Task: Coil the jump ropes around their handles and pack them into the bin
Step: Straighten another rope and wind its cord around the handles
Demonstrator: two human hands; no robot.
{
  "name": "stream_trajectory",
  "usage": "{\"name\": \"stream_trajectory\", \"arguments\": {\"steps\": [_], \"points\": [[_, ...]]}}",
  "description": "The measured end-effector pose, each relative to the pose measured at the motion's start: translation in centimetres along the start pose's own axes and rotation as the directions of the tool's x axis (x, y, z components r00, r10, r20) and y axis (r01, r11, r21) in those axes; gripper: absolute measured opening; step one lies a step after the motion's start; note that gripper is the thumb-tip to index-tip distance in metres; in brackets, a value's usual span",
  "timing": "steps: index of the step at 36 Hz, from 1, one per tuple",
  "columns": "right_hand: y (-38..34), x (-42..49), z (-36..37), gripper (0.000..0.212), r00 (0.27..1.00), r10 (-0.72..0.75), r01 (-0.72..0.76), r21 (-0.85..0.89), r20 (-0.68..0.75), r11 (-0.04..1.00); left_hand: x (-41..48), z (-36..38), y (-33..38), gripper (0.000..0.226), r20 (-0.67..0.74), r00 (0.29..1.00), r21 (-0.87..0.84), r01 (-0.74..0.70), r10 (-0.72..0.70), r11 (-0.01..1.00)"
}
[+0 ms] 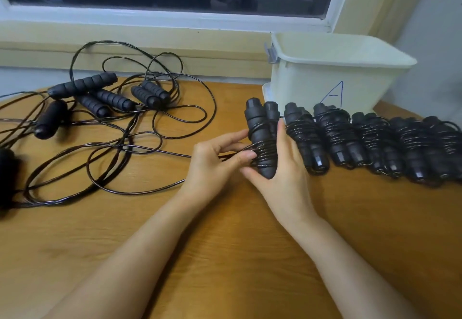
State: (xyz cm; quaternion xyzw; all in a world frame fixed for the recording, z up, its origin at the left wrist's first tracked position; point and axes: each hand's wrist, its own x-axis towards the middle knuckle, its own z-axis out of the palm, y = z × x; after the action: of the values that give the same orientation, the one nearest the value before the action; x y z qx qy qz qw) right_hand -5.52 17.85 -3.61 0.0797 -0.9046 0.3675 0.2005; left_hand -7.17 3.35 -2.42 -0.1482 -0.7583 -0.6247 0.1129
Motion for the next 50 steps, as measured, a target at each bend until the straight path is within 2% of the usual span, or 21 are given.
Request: {"name": "stream_trajectory", "arguments": {"steps": [3,9,15,19,23,26,32,35,37,39,43,50], "points": [[0.4,0.2,0.0,0.095,0.999,-0.005,0.009,0.086,-0.041,0.996,0.2,-0.2,-0.2,0.040,0.016,0.999,0.020,-0.031,0.031,0.999],[0.6,0.5,0.4,0.079,0.999,0.012,-0.001,0.285,-0.037,0.958,0.6,-1.1,-0.9,0.033,-0.024,0.998,0.035,-0.060,0.061,0.998],[0.7,0.1,0.2,0.071,0.999,0.043,-0.034,0.460,-0.009,0.887,0.6,-0.9,-0.9,0.033,-0.041,0.999,-0.079,-0.014,0.011,0.997],[0.1,0.0,0.2,0.066,0.997,0.053,-0.075,0.579,0.055,0.812,0.8,-1.0,-1.0,0.046,-0.099,0.994,-0.178,0.033,-0.052,0.983],[-0.1,-0.1,0.4,0.067,0.993,0.047,-0.109,0.698,0.107,0.708,0.9,-0.8,-0.9,0.044,-0.006,0.988,-0.223,0.148,-0.153,0.964],[0.0,-0.1,0.4,0.067,0.987,0.052,-0.149,0.747,0.152,0.648,0.8,-0.8,-0.7,0.040,0.067,0.982,-0.227,0.185,-0.174,0.956],[0.0,0.2,0.2,0.063,0.985,0.019,-0.140,0.745,0.169,0.652,0.6,-0.8,-0.1,0.029,0.119,0.973,-0.210,0.218,-0.197,0.953],[-0.1,0.1,0.2,0.055,0.996,0.009,-0.068,0.647,0.094,0.760,0.5,-0.7,0.2,0.024,0.077,0.971,-0.219,0.239,-0.228,0.946],[0.1,0.1,0.1,0.049,0.999,-0.013,-0.010,0.577,0.035,0.817,0.5,-0.8,0.4,0.031,0.035,0.964,-0.240,0.266,-0.265,0.934],[0.3,0.1,0.0,0.045,1.000,-0.023,0.009,0.569,0.018,0.823,0.5,-0.8,0.6,0.045,0.002,0.953,-0.256,0.295,-0.304,0.921],[0.2,-0.1,-0.1,0.040,0.999,-0.035,0.026,0.544,0.006,0.839,0.5,-0.9,0.6,0.043,-0.051,0.943,-0.229,0.310,-0.329,0.923],[0.5,0.6,-0.5,0.040,1.000,-0.006,0.009,0.525,-0.008,0.851,0.7,-1.0,0.4,0.046,0.052,0.948,-0.177,0.318,-0.314,0.931]]}}
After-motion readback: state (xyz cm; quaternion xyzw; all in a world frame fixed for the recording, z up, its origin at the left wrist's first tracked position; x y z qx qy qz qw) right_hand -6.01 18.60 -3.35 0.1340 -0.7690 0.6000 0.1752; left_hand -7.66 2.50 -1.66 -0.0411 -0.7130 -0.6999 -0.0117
